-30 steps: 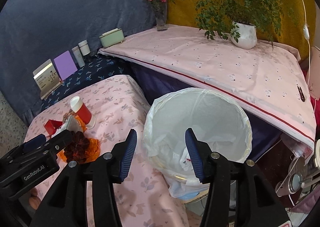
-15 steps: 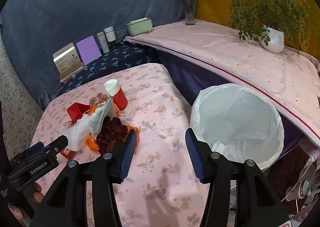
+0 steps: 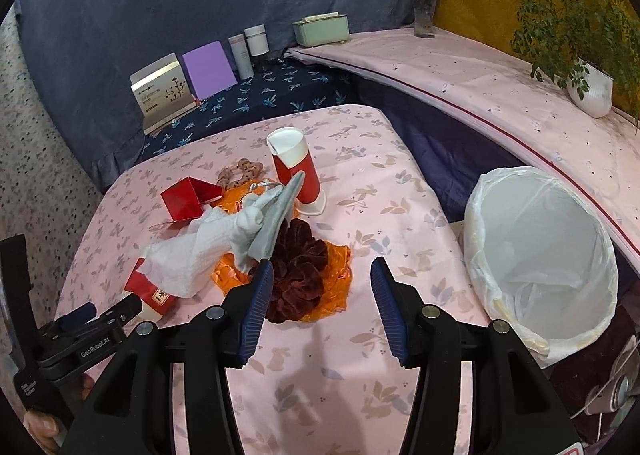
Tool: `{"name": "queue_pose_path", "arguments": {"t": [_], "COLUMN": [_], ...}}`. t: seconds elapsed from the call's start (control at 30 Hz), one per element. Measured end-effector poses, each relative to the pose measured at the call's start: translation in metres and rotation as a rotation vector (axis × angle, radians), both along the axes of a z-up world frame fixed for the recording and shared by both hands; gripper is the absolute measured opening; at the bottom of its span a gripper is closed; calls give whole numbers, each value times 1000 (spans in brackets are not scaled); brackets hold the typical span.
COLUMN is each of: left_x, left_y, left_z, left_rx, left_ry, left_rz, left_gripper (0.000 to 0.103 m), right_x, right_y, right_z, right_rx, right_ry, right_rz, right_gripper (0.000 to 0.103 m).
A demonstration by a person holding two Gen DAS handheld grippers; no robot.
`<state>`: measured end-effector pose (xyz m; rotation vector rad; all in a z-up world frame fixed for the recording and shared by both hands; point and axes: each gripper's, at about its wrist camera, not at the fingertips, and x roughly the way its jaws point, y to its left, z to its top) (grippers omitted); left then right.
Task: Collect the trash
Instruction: 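Grasp the grey mask with the right gripper while the left grasps the red cup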
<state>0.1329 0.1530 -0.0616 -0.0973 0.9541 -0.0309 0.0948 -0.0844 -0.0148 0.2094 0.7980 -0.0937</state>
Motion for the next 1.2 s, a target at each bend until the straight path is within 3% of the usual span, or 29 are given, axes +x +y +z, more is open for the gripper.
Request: {"name": "queue_pose_path", "arguments": {"t": [0.5,0.57,0.67,0.7,0.8,0.87,0.93,1.2], "left_x": [32,34,35,36,33,31,27,10], "left_y": [0,-2,-6,-7,-9,-10,-10,-14], "left_z": [-31,-31,-34,-35,-34,-31,-27,3], "left_rx": [-44,-48,-56,-58,-57,-62,-65,-72], "left_ry": [72,69,82,88,78,70,62,-1], "left_rz": [-74,-94,-124,-130,-133,-138,-137,-134], "left_gripper": [92,87,72,66,66,65,65,63], "right_x": [45,49,56,58,60,60,58,37], "right_y": [19,20,21,22,25,29,31,29], "right_z": [-16,-18,-23,-25,-30,-31,-30,0], "right_rx": [18,19,31,35,42,36,41,36], "right_ry": [31,35,48,52,66,71,70,-22], "right_rz": [13,12,16,19,34,52,69,74], "right_gripper": [50,50,50,48,36,18,9,5]}}
